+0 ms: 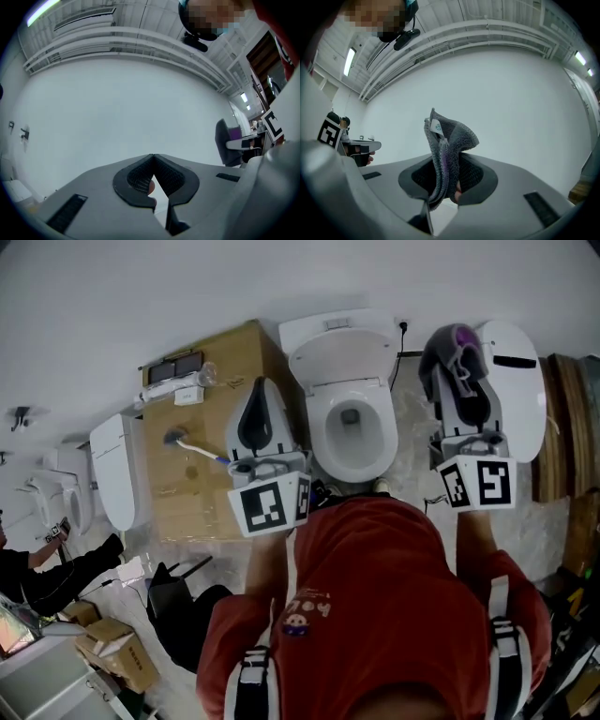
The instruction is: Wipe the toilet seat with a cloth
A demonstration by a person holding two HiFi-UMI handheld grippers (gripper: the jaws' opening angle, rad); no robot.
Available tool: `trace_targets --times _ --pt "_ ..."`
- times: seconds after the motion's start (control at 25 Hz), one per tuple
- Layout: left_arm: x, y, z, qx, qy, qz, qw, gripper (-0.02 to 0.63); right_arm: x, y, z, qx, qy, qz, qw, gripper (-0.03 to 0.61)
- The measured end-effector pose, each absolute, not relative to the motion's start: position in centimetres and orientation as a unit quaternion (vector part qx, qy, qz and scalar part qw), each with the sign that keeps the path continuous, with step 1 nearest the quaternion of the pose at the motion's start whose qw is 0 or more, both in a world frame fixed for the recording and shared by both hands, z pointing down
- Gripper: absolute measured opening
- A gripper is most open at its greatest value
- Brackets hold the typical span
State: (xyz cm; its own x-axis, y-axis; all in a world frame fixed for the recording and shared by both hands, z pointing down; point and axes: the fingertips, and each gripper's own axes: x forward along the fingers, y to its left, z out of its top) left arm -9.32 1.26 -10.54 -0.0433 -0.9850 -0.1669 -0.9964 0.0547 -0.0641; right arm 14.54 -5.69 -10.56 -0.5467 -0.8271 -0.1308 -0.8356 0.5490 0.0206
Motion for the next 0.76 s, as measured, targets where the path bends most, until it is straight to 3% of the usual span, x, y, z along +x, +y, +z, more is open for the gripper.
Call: trace_targets --times 0.76 --pt "-9.8 1.7 -9.3 -0.686 0.724 0.035 0.07 0.014 13.5 -5.4 -10.3 -0.469 0.881 0.056 0.036 0.095"
